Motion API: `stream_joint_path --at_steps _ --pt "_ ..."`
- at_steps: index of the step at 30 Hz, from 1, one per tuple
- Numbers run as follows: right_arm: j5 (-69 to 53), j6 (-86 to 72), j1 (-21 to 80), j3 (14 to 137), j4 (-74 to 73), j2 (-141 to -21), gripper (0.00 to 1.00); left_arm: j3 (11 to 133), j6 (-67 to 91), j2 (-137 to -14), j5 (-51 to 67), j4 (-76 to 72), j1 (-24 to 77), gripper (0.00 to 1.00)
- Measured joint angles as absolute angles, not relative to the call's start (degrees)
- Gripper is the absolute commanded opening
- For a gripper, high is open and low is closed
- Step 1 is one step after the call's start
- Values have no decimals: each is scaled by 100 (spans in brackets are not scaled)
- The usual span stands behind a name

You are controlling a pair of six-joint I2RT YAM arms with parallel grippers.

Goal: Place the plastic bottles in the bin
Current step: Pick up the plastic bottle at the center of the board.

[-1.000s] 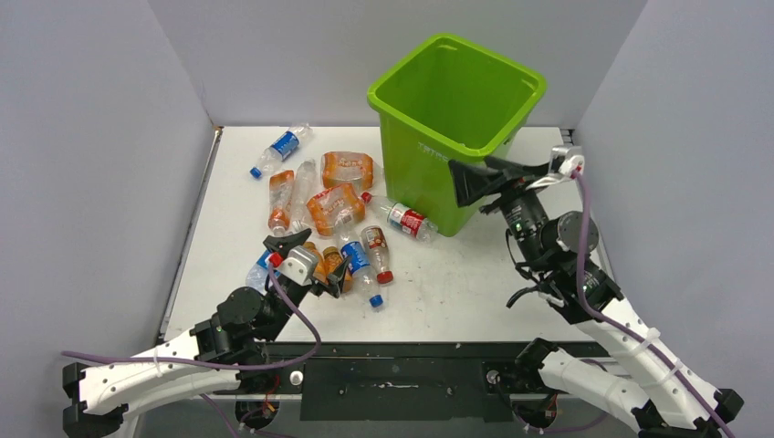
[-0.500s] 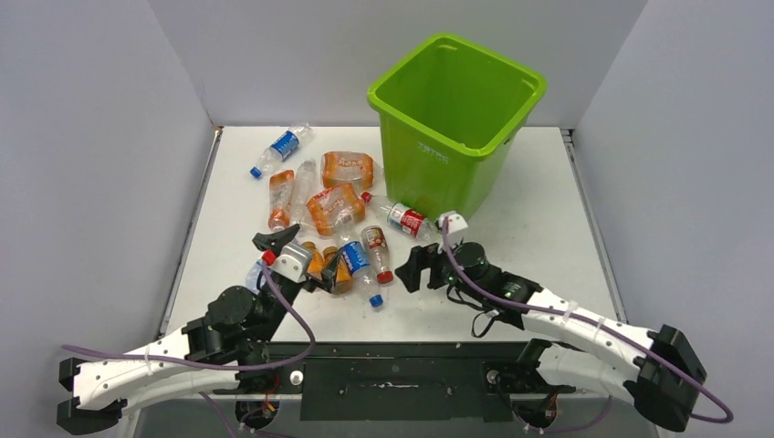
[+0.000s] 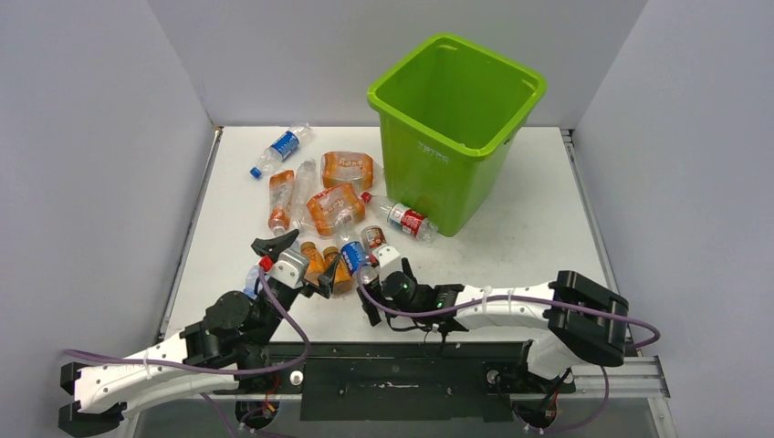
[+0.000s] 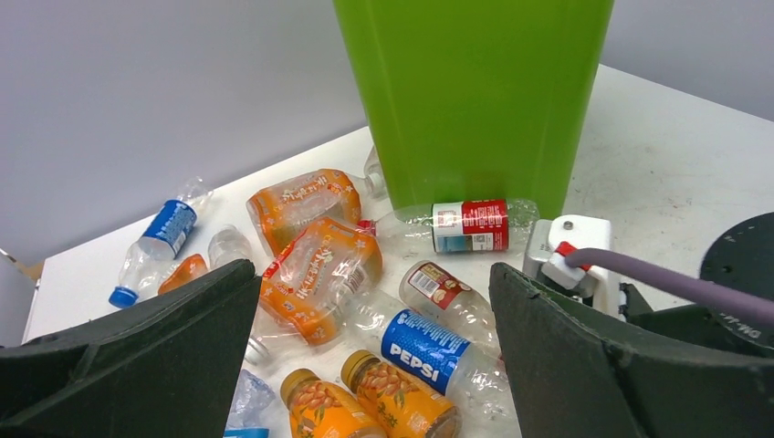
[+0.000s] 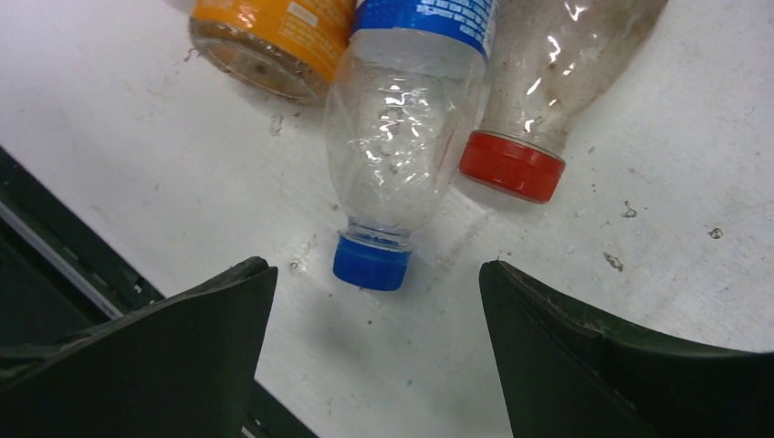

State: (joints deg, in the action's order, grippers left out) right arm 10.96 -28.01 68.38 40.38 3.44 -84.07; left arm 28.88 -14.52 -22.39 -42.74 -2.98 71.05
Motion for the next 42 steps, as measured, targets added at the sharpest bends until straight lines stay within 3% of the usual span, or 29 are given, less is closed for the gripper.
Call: stream_joint_path --at_steps 8,23,35,42 --pt "1496 -2788 6823 4423 386 -9159 69 2888 -1413 -2272 -4104 -163 7105 96" --pt "1376 -2904 6818 4639 342 -9487 7 2888 -1417 -2239 -4003 -132 7105 96" --pt "1240 -3033 6825 4473 -1612 -6740 5 2884 -1420 -2198 -3854 -152 7105 96" --pt "1127 -2950 6825 5745 -3728 -6005 5 3127 -1885 -2311 -2814 128 7179 96"
